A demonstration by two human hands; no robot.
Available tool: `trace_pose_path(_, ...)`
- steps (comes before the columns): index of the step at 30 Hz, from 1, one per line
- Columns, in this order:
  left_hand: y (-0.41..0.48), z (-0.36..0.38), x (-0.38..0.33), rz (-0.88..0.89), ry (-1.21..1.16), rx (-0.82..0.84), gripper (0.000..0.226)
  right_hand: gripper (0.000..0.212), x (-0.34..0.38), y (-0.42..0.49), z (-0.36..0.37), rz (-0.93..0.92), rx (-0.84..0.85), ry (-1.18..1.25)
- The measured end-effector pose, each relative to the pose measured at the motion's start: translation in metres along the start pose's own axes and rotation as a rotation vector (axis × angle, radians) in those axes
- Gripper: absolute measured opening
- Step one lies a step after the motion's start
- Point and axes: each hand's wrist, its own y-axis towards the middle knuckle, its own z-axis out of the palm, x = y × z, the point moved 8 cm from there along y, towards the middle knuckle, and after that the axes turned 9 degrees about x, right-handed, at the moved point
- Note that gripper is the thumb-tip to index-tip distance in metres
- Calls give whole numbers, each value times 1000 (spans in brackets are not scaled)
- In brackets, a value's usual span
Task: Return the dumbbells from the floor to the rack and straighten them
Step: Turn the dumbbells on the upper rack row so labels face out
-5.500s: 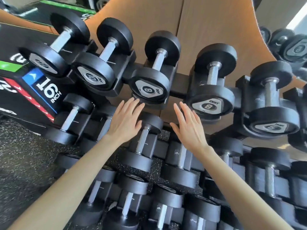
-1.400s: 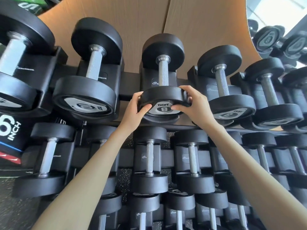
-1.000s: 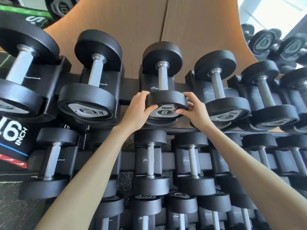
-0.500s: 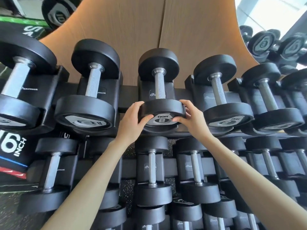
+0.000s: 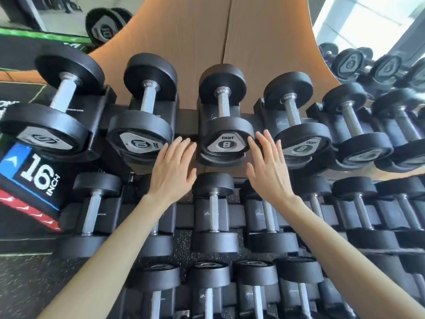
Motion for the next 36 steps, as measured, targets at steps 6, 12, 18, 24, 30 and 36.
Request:
trace_pose_path(6,-68,-4,-7,-94,56,19,60,62,30,-48,16,-128,135,12)
trace_pose_path(12,-131,-13,-22,-160,74,14,55,55,57,-92,24,-218,229,13)
trace_pose_path(18,-160,-36,-16,-200,89,-55,53,46,74,-96,1,-241,127,38)
trace_pose_path(24,-166,-49,-2,-202,97,-74,53,46,97,-85,-7,-274,85,29)
trace_pose_path(30,-160,-49,35,-190,70,-48,53,47,121,-68,15,-234,141,63)
trace_pose_path(36,-121,-48,94,-95,75,2,55,53,148,-25,38,-159,184,85)
